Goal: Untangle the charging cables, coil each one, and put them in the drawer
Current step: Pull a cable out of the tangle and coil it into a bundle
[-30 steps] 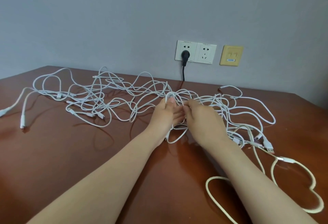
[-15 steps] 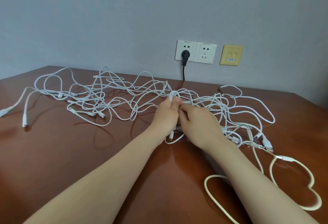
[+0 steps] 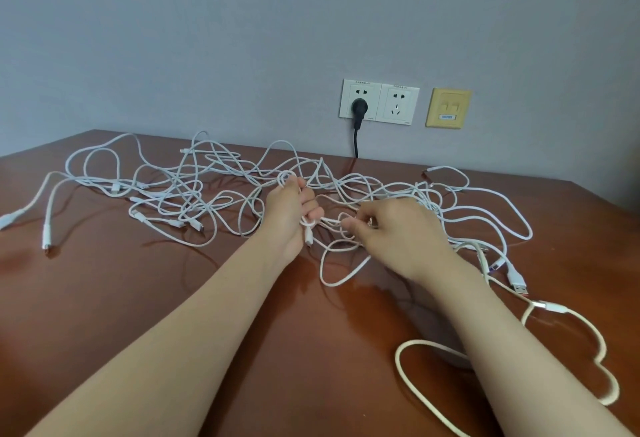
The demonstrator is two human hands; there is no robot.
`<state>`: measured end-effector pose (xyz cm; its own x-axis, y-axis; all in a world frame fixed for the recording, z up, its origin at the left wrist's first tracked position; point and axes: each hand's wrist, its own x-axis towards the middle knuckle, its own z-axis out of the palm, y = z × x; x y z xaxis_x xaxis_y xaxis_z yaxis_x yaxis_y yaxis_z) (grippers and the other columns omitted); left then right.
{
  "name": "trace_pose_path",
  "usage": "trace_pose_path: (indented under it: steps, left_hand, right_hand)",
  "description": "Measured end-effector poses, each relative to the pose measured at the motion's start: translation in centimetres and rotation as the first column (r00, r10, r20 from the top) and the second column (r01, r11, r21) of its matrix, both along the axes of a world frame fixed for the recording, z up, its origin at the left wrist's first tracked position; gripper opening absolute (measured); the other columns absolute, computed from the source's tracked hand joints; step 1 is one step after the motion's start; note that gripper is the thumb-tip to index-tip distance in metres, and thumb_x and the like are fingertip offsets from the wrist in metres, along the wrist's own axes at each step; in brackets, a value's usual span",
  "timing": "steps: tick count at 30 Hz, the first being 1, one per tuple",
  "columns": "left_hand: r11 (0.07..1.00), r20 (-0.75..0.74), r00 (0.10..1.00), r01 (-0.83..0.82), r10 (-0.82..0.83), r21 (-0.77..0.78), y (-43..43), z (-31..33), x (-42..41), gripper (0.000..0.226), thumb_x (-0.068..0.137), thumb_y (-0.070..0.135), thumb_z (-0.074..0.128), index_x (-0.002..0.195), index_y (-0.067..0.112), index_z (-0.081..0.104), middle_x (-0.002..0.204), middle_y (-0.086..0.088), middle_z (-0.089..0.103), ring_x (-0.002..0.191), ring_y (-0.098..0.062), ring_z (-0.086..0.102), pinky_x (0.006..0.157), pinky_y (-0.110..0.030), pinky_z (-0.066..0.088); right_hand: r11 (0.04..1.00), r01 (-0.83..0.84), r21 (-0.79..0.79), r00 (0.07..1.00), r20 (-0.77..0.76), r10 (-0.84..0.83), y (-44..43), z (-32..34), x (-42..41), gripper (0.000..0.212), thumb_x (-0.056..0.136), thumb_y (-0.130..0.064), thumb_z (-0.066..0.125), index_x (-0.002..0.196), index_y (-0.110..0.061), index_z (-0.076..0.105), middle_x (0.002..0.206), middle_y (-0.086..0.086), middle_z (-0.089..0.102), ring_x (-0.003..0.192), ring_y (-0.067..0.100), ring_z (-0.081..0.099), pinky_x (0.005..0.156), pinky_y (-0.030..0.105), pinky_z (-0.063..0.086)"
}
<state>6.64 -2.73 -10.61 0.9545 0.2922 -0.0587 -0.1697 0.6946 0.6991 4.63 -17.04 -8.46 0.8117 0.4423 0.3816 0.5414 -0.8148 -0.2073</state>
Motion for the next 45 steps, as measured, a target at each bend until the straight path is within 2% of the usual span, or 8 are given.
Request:
trace_pose_path:
  steps: [11,17,23,29,32,37,41,45]
  left_hand:
    - [0.917,-0.089,0.99,0.132,-0.107,0.376,-1.1,1.3,-1.1,0.031,0.104,0.018,0.025,0.075,0.014,0.038,0.035,0.009,0.026,0.026,-0.002,0.018,0.029,-0.008,0.014]
    - [0.86,-0.126,0.956,0.293,-0.265,0.418,-3.0,1.3,-2.0,0.043,0.101,0.041,0.028,0.075,0.011,0.043,0.036,0.006,0.034,0.025,-0.003,0.027,0.032,-0.007,0.019]
    - [0.786,-0.162,0.876,0.48,-0.454,0.389,-2.9,1.6,-2.7,0.063,0.085,0.072,0.014,0.057,0.019,0.033,0.035,0.007,0.022,0.026,-0.002,0.017,0.037,-0.006,0.011]
    - [0.577,-0.226,0.848,0.499,-0.48,0.647,-3.3,1.4,-3.0,0.054,0.085,0.067,0.01,0.068,0.022,0.035,0.037,0.006,0.023,0.031,-0.002,0.015,0.038,-0.007,0.012]
    - [0.476,-0.25,0.836,0.496,-0.489,0.726,-3.1,1.2,-3.0,0.057,0.087,0.064,0.014,0.08,0.014,0.04,0.038,0.008,0.022,0.032,-0.003,0.013,0.037,-0.009,0.011]
    - [0.413,-0.236,0.817,0.488,-0.526,0.769,-2.7,1.4,-3.0,0.038,0.097,0.045,0.029,0.076,0.014,0.036,0.039,0.009,0.025,0.032,-0.001,0.014,0.037,-0.008,0.014]
    - [0.372,-0.246,0.802,0.494,-0.545,0.786,-2.1,1.3,-2.9,0.032,0.101,0.033,0.031,0.076,0.014,0.037,0.039,0.009,0.027,0.033,-0.001,0.016,0.037,-0.008,0.015]
    - [0.456,-0.203,0.84,0.458,-0.504,0.763,-1.4,1.1,-2.8,0.033,0.101,0.035,0.029,0.074,0.016,0.036,0.042,0.009,0.026,0.035,-0.003,0.015,0.036,-0.01,0.014]
  right_hand:
    - [0.954,-0.241,0.178,0.97,0.021,0.241,-0.3,0.6,-0.5,0.008,0.085,-0.019,0.064,0.079,-0.022,0.068,0.072,-0.012,0.055,0.074,0.01,0.049,0.068,0.027,0.036]
    - [0.878,-0.303,0.371,0.94,-0.036,0.339,0.2,0.4,-0.6,0.013,0.085,-0.009,0.063,0.074,-0.014,0.067,0.06,-0.019,0.058,0.063,-0.014,0.053,0.063,0.004,0.036]
    - [0.882,-0.155,0.445,0.985,0.001,0.173,0.4,-0.1,-0.2,0.023,0.077,-0.019,0.069,0.085,-0.025,0.048,0.057,-0.012,0.056,0.059,0.005,0.052,0.06,0.025,0.037]
    - [0.914,-0.142,0.379,0.988,0.001,0.153,-0.1,0.2,-0.1,0.024,0.082,-0.007,0.058,0.088,-0.024,0.042,0.067,-0.008,0.051,0.059,0.009,0.045,0.059,0.03,0.034]
    - [0.862,-0.124,0.491,0.983,-0.057,0.173,-0.3,0.4,0.1,0.029,0.081,0.001,0.055,0.077,-0.026,0.045,0.071,0.001,0.057,0.058,0.006,0.046,0.054,0.015,0.035]
    - [0.711,-0.018,0.703,0.937,-0.237,0.258,-0.9,0.9,0.7,0.036,0.078,0.018,0.044,0.072,-0.016,0.054,0.062,0.005,0.057,0.042,0.003,0.051,0.043,0.013,0.038]
    - [0.573,0.141,0.807,0.819,-0.421,0.391,-1.0,1.4,0.5,0.026,0.091,0.01,0.042,0.081,-0.011,0.053,0.064,0.004,0.051,0.031,0.0,0.036,0.031,0.012,0.025]
    - [0.464,0.286,0.838,0.79,-0.481,0.381,-1.9,1.6,1.5,0.019,0.096,-0.002,0.043,0.083,-0.011,0.054,0.07,0.003,0.047,0.033,0.002,0.033,0.029,0.012,0.02]
